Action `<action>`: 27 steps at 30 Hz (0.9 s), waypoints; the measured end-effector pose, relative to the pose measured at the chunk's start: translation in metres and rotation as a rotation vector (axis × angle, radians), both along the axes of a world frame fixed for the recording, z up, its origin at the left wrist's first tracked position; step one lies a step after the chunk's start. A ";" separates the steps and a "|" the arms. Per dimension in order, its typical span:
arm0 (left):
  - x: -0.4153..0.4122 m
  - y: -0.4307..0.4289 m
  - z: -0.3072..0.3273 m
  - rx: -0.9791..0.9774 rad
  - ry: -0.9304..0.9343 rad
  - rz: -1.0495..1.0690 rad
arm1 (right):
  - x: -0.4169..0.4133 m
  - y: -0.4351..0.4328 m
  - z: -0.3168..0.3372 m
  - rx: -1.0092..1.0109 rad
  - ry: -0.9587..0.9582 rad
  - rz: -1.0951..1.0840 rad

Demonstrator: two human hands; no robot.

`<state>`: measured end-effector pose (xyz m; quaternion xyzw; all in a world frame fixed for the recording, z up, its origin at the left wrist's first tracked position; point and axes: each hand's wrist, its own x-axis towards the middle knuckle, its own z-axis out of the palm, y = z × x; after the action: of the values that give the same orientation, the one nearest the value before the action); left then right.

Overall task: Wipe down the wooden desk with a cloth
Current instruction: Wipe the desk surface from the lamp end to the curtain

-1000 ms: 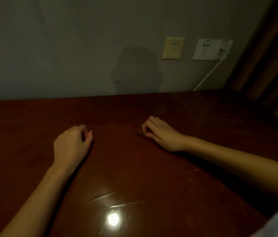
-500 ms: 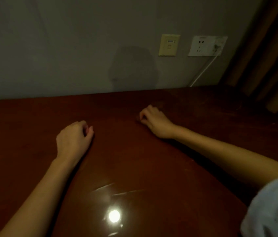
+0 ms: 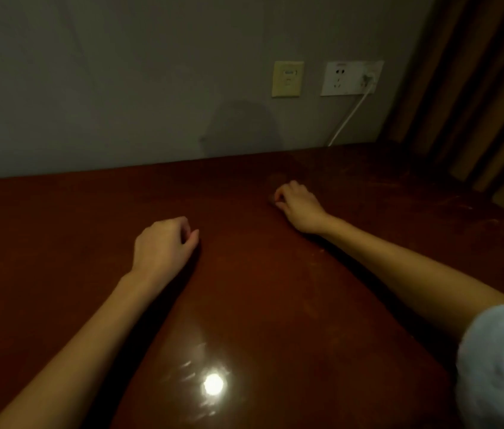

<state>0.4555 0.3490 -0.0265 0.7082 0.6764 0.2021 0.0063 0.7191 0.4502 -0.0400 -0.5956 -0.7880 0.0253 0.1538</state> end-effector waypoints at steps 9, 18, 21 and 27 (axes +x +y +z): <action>0.038 -0.048 -0.017 0.064 0.003 -0.141 | 0.068 -0.104 -0.004 -0.041 0.034 0.234; 0.035 -0.063 -0.025 0.160 -0.015 -0.134 | -0.005 -0.089 -0.002 0.003 0.021 0.024; 0.033 -0.065 -0.025 0.172 -0.009 -0.135 | -0.017 -0.146 -0.007 0.035 0.030 0.256; 0.032 -0.065 -0.028 0.165 -0.032 -0.157 | 0.053 -0.192 -0.006 -0.026 0.087 0.118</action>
<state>0.4878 0.2844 -0.0545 0.7539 0.5997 0.2672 -0.0253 0.7720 0.2581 -0.0464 -0.5484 -0.8139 0.0705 0.1786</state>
